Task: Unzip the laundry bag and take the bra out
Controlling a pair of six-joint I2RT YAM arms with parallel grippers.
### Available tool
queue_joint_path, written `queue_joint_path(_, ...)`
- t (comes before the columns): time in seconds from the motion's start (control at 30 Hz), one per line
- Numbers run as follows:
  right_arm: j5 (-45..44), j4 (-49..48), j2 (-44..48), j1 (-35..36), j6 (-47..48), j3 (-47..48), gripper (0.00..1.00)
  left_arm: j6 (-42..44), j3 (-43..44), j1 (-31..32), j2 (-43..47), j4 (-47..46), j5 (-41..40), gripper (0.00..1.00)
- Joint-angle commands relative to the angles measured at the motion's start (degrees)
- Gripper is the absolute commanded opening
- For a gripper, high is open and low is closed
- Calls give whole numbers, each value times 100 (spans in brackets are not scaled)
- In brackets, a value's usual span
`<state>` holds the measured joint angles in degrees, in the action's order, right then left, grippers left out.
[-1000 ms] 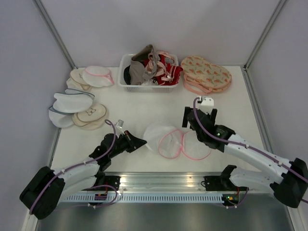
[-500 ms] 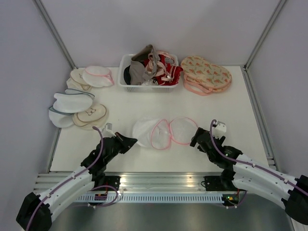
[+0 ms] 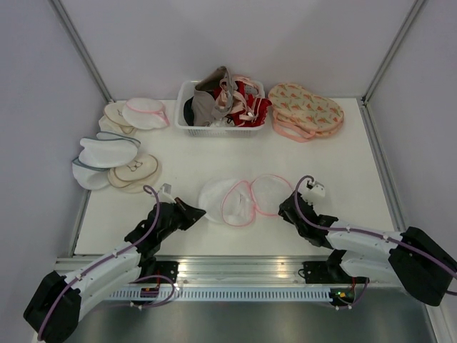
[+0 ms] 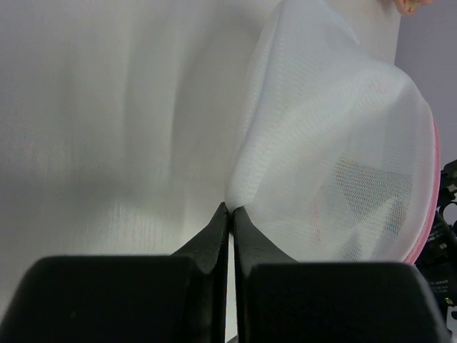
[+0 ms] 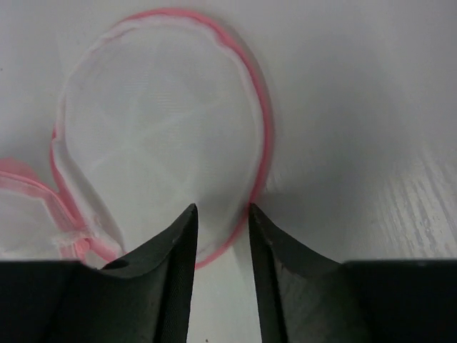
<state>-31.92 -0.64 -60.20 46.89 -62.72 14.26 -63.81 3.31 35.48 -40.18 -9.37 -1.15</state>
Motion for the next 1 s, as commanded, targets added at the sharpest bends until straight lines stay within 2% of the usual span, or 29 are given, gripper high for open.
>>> queue_joint_path(0.0, -121, -261, -648, -84, -267, 155, 38, 123, -155, 11, -7, -329, 88, 2)
queue_joint_path(0.07, -218, 2, -825, -101, -276, 296, 18, 132, -147, 11, -24, -364, 88, 2)
queue_joint_path(0.1, -314, 46, -870, -102, -285, 357, 0, 123, -155, 11, -25, -364, 236, 2)
queue_joint_path(0.17, -393, 275, -757, -102, -258, 349, 1, 132, -164, 11, -33, -408, 264, 2)
queue_joint_path(0.33, -876, 1109, 420, -93, 338, 568, 0, 132, -173, 11, -33, -487, 361, 2)
queue_joint_path(0.47, -1298, 1952, 1089, -84, 1225, 1427, 0, 176, -86, 11, -130, -784, 553, 2)
queue_joint_path(0.57, -1545, 2726, 811, -75, 1779, 2252, 0, 413, 168, 11, -367, -970, 887, 45)
queue_joint_path(0.6, -1580, 3076, 678, -75, 1911, 2448, 0, 466, 248, 11, -480, -997, 949, 65)
queue_joint_path(0.7, -1834, 3499, 89, -5, 2360, 3081, 0, 615, 547, 11, -596, -857, 1090, 85)
queue_joint_path(0.8, -2247, 3719, -464, 276, 2913, 3521, 0, 695, 758, 11, -561, -437, 959, 95)
queue_joint_path(0.9, -2757, 3852, -1106, 785, 3467, 3925, 0, 660, 855, 11, -324, -14, 599, 96)
queue_joint_path(0.97, -3221, 3713, -1596, 1434, 3992, 4102, 0, 598, 847, 11, -96, 408, 293, 97)
